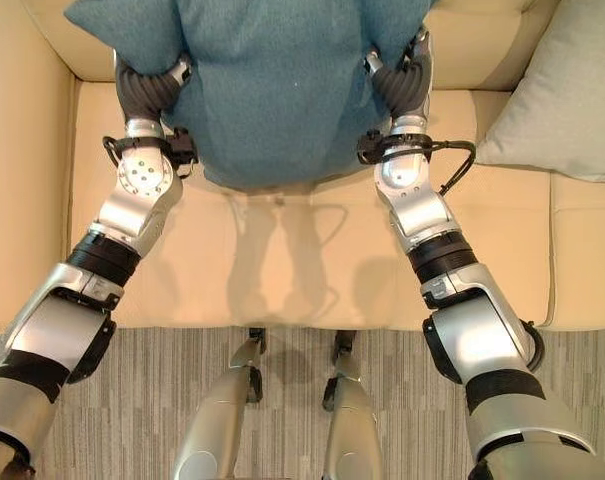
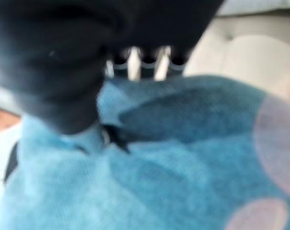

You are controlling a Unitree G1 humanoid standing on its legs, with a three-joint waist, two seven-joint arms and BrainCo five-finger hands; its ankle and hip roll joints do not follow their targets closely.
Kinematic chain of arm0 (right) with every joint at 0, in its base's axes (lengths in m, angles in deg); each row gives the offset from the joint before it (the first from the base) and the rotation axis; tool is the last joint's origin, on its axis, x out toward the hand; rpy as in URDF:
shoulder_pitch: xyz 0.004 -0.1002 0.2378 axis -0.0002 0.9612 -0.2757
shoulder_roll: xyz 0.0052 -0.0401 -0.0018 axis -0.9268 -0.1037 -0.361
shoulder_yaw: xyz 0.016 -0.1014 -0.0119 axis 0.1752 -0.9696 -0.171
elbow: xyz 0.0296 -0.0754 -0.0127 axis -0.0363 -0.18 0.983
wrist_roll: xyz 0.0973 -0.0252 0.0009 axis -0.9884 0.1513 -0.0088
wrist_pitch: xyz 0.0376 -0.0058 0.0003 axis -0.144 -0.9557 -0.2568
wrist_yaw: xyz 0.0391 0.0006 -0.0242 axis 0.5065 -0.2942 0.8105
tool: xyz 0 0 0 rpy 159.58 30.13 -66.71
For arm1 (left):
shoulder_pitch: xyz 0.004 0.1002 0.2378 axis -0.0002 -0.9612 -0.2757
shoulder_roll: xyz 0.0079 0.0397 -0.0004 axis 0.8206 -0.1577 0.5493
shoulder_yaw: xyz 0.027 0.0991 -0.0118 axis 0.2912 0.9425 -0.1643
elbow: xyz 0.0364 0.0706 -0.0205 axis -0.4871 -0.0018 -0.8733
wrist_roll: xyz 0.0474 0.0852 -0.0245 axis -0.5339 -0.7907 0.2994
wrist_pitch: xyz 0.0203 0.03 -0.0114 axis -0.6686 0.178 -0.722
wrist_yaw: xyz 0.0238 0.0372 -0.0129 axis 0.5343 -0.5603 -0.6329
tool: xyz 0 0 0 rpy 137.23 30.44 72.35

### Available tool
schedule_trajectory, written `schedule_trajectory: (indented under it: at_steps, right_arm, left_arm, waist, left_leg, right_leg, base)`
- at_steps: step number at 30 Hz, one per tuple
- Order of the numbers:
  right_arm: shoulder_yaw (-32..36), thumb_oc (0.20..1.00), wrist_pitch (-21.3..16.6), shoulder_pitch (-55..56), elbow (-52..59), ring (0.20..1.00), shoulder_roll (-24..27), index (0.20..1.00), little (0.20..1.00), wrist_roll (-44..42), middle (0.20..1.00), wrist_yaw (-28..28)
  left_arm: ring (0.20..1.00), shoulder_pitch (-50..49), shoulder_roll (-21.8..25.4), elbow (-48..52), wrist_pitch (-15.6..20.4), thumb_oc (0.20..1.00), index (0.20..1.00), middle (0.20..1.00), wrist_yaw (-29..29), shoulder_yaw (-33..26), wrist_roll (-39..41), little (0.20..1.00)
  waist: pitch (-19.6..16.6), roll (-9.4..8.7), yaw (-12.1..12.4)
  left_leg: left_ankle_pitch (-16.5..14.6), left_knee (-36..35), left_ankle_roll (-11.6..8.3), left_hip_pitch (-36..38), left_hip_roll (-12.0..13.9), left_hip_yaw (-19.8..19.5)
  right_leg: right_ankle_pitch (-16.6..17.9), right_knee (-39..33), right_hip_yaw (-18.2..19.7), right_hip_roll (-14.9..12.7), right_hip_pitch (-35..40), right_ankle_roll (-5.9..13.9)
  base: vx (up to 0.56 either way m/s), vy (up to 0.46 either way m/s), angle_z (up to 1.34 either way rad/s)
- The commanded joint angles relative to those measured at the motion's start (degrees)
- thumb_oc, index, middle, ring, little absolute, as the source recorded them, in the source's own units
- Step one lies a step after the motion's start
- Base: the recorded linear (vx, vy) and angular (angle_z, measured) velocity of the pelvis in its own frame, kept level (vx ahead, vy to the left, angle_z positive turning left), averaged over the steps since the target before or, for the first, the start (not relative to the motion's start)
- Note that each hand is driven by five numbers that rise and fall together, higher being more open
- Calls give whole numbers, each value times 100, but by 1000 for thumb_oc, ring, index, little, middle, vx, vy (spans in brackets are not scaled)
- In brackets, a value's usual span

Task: Pick up all the scattered cushions and arrange them neatly on the sofa.

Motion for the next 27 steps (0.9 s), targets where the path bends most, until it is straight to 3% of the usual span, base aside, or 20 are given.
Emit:
schedule_trajectory:
  at_steps: [1, 10, 11, 12, 13, 16, 21, 27]
  right_arm:
    - [-340, 200, -479, -821, 276, 200, -436, 200, 200, 566, 200, 112]
    - [-641, 200, -101, -1337, -505, 200, -224, 200, 200, 784, 200, 84]
    - [-676, 269, -64, -1391, -589, 269, -217, 269, 269, 770, 269, 79]
    - [-711, 420, -20, -1463, -701, 420, -170, 420, 420, 756, 420, 65]
    - [-785, 1000, 41, -1573, -895, 1000, -108, 1000, 1000, 782, 1000, 59]
    - [-1060, 1000, 296, -2060, -1588, 1000, 125, 1000, 1000, 926, 1000, 170]
    - [-1465, 1000, 575, -2462, -2304, 1000, 318, 1000, 1000, 1126, 1000, 319]
    - [-2162, 1000, 1096, -2989, -3331, 1000, 518, 1000, 1000, 1529, 1000, 431]
  left_arm:
    - [200, 1165, -288, 55, 521, 200, 200, 200, -94, 498, -629, 200]
    - [200, 1712, -448, -622, 340, 200, 200, 200, -252, 807, -677, 200]
    - [307, 1760, -477, -681, 317, 307, 307, 307, -277, 823, -651, 307]
    - [511, 1815, -510, -776, 294, 511, 511, 511, -292, 829, -622, 511]
    - [1000, 1907, -533, -943, 258, 1000, 1000, 1000, -307, 847, -563, 1000]
    - [1000, 2252, -594, -1349, 120, 1000, 1000, 1000, -213, 863, -546, 1000]
    - [1000, 2557, -672, -1744, 38, 1000, 1000, 1000, -49, 763, -411, 1000]
    - [1000, 2982, -418, -2562, -331, 1000, 1000, 1000, 250, 772, -533, 1000]
  waist:
    - [-295, -83, -45]
    - [-224, 47, -223]
    - [-212, 54, -241]
    - [-206, 50, -261]
    - [-212, 48, -285]
    - [-258, 54, -309]
    - [-374, 98, -268]
    - [-491, 47, -215]
  left_leg:
    - [-1453, 1037, -264, -135, -198, -347]
    - [-1432, 1066, -224, -421, -244, -279]
    - [-1420, 1044, -225, -436, -255, -266]
    - [-1399, 1030, -230, -456, -263, -265]
    - [-1352, 973, -245, -473, -262, -261]
    - [-1005, 447, -319, -456, -265, -318]
    - [-742, 16, -391, -435, -269, -328]
    - [-804, 252, -378, -644, -309, -369]
  right_leg:
    - [-173, 230, 509, -206, -251, 285]
    - [-61, 230, 646, -206, -623, 334]
    - [-60, 224, 655, -203, -650, 337]
    - [-54, 215, 661, -195, -661, 335]
    - [-39, 202, 653, -191, -690, 342]
    - [47, 50, 564, -138, -744, 369]
    - [116, -131, 439, -116, -787, 394]
    - [207, -184, 415, -133, -865, 408]
  base:
    - [8, 33, -13]
    - [5, 18, -11]
    - [0, 0, 0]
    - [0, -36, -3]
    - [-6, -66, -2]
    - [4, -83, 3]
    - [11, -48, 12]
    - [-1, -9, 4]
